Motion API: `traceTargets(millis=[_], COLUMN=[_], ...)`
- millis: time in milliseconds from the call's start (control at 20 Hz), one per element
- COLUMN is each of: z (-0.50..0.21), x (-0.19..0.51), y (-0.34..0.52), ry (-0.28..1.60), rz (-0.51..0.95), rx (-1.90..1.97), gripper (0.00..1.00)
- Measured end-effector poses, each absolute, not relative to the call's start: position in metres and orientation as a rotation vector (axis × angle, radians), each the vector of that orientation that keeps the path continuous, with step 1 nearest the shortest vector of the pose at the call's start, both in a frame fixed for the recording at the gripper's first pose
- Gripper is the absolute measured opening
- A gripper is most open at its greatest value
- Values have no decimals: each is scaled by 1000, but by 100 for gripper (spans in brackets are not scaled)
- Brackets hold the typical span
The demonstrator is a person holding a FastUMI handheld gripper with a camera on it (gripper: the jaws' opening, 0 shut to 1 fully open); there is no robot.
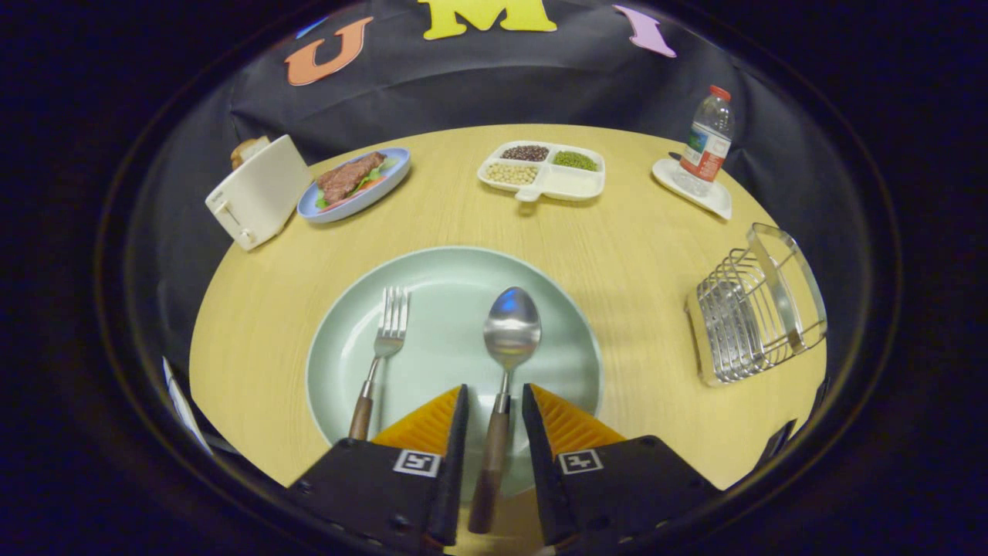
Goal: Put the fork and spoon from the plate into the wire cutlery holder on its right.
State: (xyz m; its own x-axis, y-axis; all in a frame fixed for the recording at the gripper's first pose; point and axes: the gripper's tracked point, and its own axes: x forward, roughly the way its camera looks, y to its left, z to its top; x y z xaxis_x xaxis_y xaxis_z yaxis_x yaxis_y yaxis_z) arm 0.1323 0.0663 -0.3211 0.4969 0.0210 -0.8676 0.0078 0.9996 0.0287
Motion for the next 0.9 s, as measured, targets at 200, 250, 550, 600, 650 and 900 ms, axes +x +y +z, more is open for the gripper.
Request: traceTargets(millis=[200, 250, 550, 600, 650, 900], z=[-321, -323, -310, -305, -300, -276], x=[133, 130, 123, 122, 121, 119], y=[69, 70, 65, 63, 63, 59], ry=[1040, 1050, 1027, 1016, 1001, 945], rz=[59, 68, 75, 76, 81, 103], rx=[51, 32, 39, 46, 55, 62], gripper=[11, 2, 2, 2, 1, 0])
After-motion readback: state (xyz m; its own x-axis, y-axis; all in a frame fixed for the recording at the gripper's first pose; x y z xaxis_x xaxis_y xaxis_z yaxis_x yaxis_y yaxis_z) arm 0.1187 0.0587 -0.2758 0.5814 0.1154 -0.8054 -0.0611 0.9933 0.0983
